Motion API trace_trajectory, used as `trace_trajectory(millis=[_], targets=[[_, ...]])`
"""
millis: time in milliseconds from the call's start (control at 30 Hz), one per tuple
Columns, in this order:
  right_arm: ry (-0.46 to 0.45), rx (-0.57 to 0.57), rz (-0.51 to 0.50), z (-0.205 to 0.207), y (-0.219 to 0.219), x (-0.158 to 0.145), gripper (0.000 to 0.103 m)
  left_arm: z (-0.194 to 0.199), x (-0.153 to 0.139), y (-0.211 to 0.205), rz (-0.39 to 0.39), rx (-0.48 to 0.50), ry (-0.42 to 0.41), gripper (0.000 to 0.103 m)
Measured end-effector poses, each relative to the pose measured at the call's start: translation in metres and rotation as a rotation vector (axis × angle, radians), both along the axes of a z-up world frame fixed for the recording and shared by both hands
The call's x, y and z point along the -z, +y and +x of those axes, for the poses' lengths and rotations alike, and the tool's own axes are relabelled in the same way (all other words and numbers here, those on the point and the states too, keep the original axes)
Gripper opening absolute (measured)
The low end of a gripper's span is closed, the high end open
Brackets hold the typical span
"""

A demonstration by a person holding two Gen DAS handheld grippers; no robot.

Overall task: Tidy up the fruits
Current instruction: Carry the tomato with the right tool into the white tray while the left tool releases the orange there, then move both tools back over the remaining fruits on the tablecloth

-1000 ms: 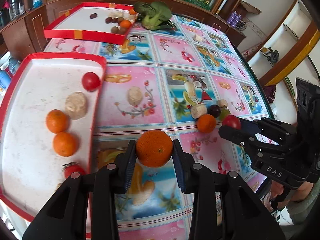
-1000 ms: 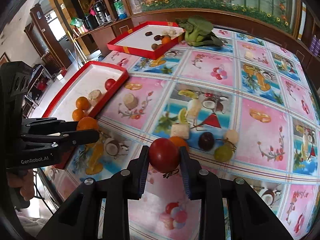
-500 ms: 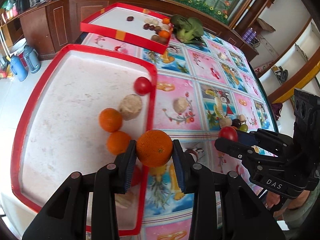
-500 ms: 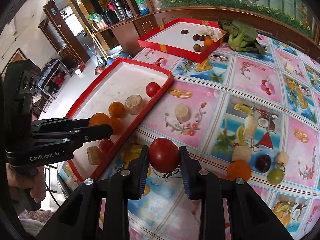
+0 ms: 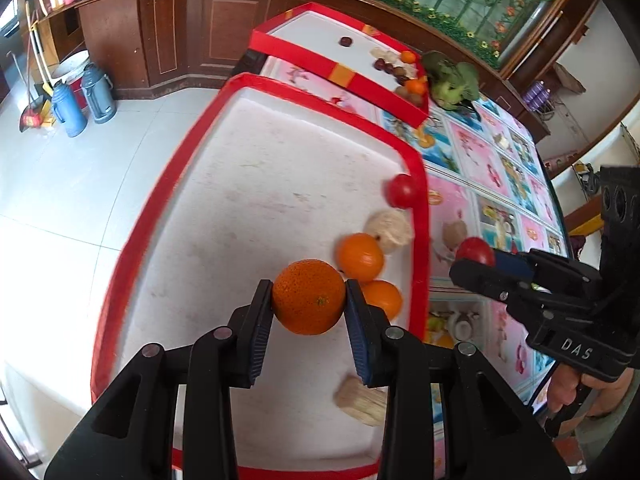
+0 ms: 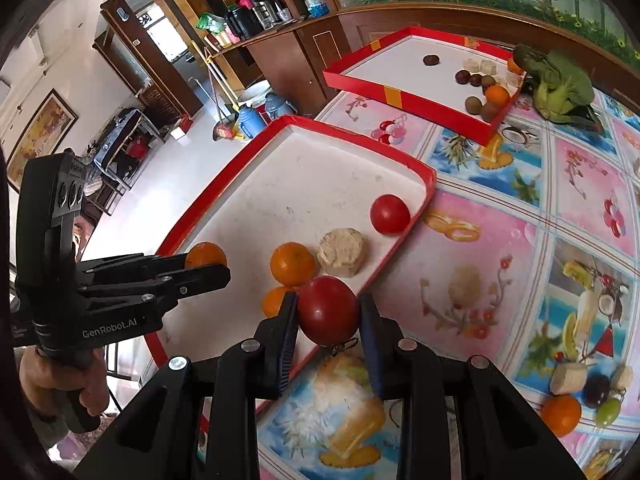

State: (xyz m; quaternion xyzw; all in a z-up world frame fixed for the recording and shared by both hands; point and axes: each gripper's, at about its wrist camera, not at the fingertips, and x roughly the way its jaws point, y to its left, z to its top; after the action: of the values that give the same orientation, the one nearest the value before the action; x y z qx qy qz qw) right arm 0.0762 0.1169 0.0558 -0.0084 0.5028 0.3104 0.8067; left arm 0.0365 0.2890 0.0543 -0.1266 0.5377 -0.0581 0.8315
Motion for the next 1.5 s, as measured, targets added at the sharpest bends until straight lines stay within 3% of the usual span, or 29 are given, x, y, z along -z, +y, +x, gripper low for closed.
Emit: trace_trajectory(millis=[433,967,1033,1067,1100,1167,1300,1500], targets=[[0.072,0.064,-0.001,0.081,0.054,0.021,0.03,0.051,0.024,0.006,0.035,0.064,0.029,0.033],[0.087,0.064,-0.074,0.087,0.065,0.044,0.031,0.057,0.025,0.002,0.048,0.085,0.024,0.033],[0.083,0.061,-0.081,0.086,0.067,0.044,0.031,0.056,0.025,0.002,0.046,0.08,0.026,0.042],[0.084,0.065,-0.079,0.086,0.066,0.044,0.031,0.055,0.025,0.002,0.046,0.077,0.024,0.055],[0.088,0.069,-0.075,0.085,0.065,0.044,0.031,0.054,0.024,0.002,0.047,0.074,0.021,0.06],[0.091,0.081,-0.068,0.084,0.061,0.043,0.031,0.052,0.023,0.002,0.048,0.068,0.021,0.06],[0.085,0.098,-0.029,0.08,0.051,0.033,0.043,0.047,0.02,0.002,0.057,0.061,0.025,0.061],[0.054,0.113,0.024,0.061,0.03,0.009,0.048,0.035,0.009,-0.003,0.112,0.059,0.023,0.073]])
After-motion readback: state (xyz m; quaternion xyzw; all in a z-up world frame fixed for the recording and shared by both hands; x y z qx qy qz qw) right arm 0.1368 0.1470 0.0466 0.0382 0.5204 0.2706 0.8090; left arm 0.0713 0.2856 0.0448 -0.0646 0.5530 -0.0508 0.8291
